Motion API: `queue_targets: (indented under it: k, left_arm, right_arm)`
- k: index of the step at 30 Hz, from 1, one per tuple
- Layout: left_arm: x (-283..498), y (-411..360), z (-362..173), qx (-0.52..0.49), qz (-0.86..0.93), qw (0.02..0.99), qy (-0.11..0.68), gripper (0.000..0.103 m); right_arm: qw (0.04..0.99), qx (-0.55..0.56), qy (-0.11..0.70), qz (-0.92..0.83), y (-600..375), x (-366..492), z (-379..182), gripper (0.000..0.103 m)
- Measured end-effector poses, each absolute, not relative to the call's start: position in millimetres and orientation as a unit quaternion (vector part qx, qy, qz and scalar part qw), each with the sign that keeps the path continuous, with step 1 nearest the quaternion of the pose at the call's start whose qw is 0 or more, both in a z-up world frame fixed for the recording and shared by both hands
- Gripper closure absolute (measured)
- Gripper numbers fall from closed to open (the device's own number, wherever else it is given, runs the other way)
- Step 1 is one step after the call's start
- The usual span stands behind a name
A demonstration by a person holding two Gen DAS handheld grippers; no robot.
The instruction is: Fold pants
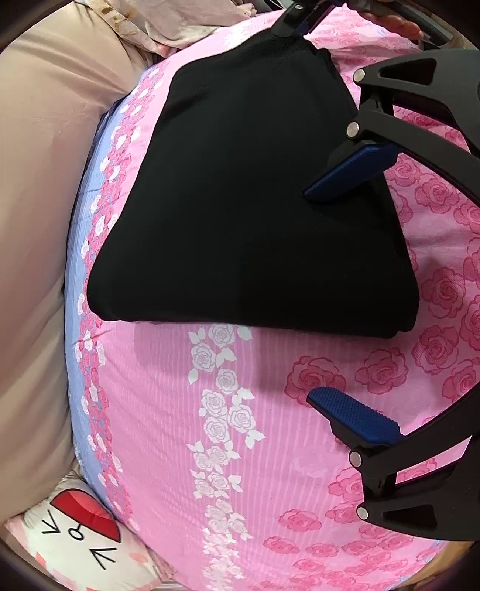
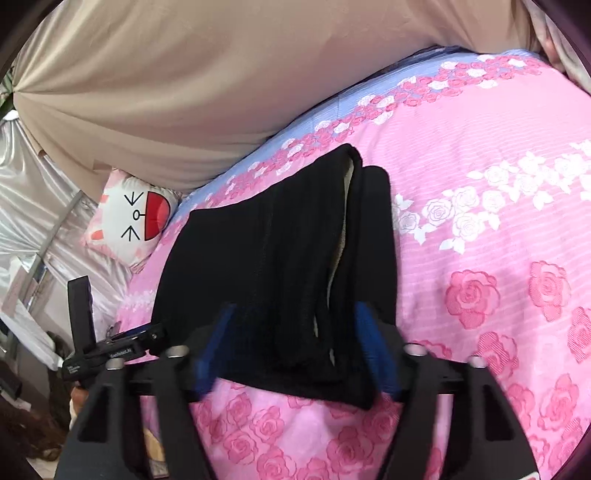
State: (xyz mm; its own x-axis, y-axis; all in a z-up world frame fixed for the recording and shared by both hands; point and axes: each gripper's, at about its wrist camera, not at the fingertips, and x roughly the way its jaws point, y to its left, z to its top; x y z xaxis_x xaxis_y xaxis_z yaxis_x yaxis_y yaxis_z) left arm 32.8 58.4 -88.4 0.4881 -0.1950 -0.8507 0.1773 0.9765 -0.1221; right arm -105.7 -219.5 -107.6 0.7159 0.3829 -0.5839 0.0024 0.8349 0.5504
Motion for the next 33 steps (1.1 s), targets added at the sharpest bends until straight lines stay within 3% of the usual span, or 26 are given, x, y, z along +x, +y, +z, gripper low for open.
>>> queue_targets:
  k: [2, 6, 18, 19, 20, 21, 23, 25, 28, 31, 33]
  left_arm:
    - [32.7, 65.7, -90.3, -0.04, -0.129, 0.855, 0.5, 0.005]
    - [36.5, 89.8, -102.2, -0.137, -0.188, 0.825, 0.516, 0.005]
    - [52.9, 88.3, -103.2, -0.2, -0.22, 0.801, 0.52, 0.006]
    - [55.4, 82.4, -102.6, -0.194, -0.222, 0.798, 0.525, 0.01]
    - [54.9, 75.6, -99.2, -0.167, -0.209, 0.809, 0.523, 0.037]
    - [53.3, 69.2, -95.0, -0.13, -0.185, 0.821, 0.524, 0.04]
    - [46.3, 70.2, -85.0, -0.126, -0.192, 0.826, 0.515, 0.058]
    - [33.2, 76.4, -70.2, -0.13, -0.214, 0.827, 0.504, 0.062]
    - [6.0, 83.1, -56.5, -0.128, -0.242, 0.814, 0.512, 0.062]
    - [-11.4, 68.2, -70.0, -0.086, -0.22, 0.818, 0.525, 0.053]
    - [-16.1, 59.5, -85.9, -0.06, -0.189, 0.825, 0.529, 0.043]
  right_arm:
    - [0.887, 0.267, 0.366, 0.09, -223.3, -110.6, -109.4, 0.023]
    - [0.881, 0.267, 0.382, 0.084, -233.3, -123.5, -126.2, 0.022]
    - [0.864, 0.343, 0.336, 0.153, -233.3, -98.3, -139.1, 0.015]
    - [0.869, 0.322, 0.343, 0.155, -225.6, -89.2, -137.8, 0.019]
    - [0.869, 0.316, 0.349, 0.15, -222.3, -85.4, -137.6, 0.046]
    - [0.868, 0.316, 0.347, 0.16, -219.5, -83.5, -133.6, 0.061]
    - [0.874, 0.316, 0.329, 0.165, -218.4, -92.1, -118.9, 0.067]
    - [0.877, 0.315, 0.312, 0.188, -216.1, -113.1, -97.7, 0.069]
    - [0.882, 0.295, 0.317, 0.183, -211.8, -141.7, -90.2, 0.068]
    - [0.876, 0.283, 0.367, 0.137, -218.2, -148.6, -126.7, 0.063]
    - [0.865, 0.314, 0.37, 0.128, -227.7, -149.5, -148.4, 0.048]
